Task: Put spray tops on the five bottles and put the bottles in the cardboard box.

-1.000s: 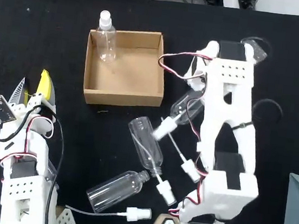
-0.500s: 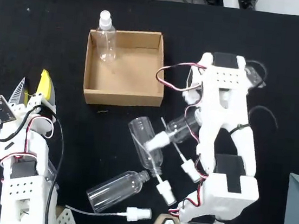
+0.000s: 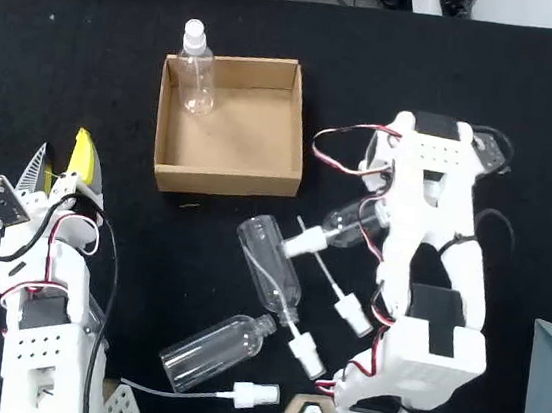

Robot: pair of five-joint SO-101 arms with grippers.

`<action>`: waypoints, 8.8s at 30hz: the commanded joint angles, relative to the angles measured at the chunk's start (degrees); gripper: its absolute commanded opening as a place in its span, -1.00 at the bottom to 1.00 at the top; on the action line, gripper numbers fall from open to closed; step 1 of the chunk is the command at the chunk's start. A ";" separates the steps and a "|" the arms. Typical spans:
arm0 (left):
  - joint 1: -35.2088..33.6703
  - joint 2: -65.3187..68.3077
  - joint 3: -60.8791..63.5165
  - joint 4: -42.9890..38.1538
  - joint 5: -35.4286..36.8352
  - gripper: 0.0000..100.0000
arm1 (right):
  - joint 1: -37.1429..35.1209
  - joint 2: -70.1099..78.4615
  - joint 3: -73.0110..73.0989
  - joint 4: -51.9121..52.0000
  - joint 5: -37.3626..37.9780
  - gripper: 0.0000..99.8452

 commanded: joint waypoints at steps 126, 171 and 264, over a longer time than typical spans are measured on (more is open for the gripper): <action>-0.31 -0.35 1.45 0.26 -0.53 -0.63 | 1.76 -5.41 16.48 -12.31 148.22 -0.04; -0.22 -0.26 1.45 0.26 -0.53 -0.63 | -6.59 -5.49 17.54 -10.20 146.20 -0.76; -0.04 -0.70 0.57 5.19 0.00 -0.40 | -22.33 -22.20 -2.42 -6.33 90.81 -0.96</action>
